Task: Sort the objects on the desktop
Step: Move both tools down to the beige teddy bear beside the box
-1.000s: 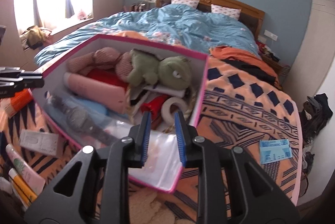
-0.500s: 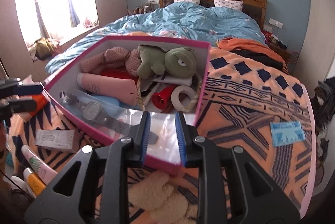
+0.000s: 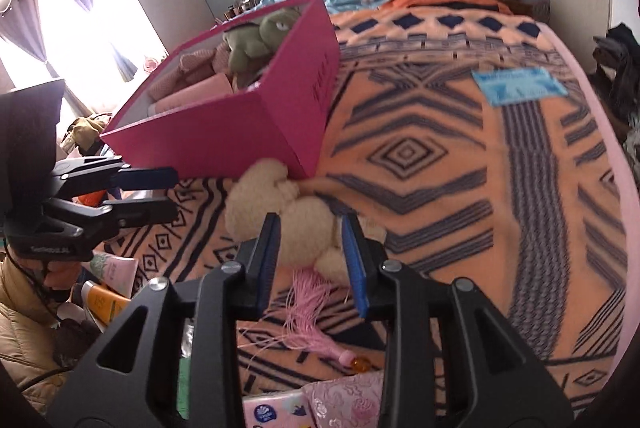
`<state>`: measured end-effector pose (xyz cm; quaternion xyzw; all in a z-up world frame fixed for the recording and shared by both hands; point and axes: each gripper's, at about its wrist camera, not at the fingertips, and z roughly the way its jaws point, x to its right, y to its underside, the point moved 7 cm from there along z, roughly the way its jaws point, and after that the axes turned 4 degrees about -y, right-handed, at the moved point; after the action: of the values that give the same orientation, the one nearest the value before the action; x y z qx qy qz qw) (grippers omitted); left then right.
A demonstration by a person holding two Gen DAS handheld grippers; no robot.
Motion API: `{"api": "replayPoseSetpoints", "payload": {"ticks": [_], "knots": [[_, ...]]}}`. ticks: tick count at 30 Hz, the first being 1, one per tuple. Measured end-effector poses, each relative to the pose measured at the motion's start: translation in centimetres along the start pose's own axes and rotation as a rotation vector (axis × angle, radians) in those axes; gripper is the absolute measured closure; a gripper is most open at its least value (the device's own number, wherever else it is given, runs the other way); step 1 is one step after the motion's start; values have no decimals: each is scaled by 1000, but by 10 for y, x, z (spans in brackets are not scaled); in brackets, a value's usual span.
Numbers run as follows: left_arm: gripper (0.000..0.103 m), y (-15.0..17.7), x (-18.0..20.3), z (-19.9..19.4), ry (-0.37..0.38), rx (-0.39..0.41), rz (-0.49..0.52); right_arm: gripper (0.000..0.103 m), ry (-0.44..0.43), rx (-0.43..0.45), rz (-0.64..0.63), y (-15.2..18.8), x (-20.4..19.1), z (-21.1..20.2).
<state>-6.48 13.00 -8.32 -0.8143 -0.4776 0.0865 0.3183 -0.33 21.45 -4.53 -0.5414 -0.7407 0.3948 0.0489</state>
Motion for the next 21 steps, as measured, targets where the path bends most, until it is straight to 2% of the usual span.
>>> {"api": "replayPoseSetpoints", "payload": {"ticks": [8,13,15,21], "knots": [[60,3,7,15,-1,-45,-7,68,-46,-36,61,12,5,22],[63,1,6,27,4,-72,-16,58,-44,-50,77,12,5,33],[69,1,4,31,11,-81,-24,55,-40,-49,86,10,6,37],[71,0,4,36,40,-94,-39,56,-26,-53,46,12,4,43]]}}
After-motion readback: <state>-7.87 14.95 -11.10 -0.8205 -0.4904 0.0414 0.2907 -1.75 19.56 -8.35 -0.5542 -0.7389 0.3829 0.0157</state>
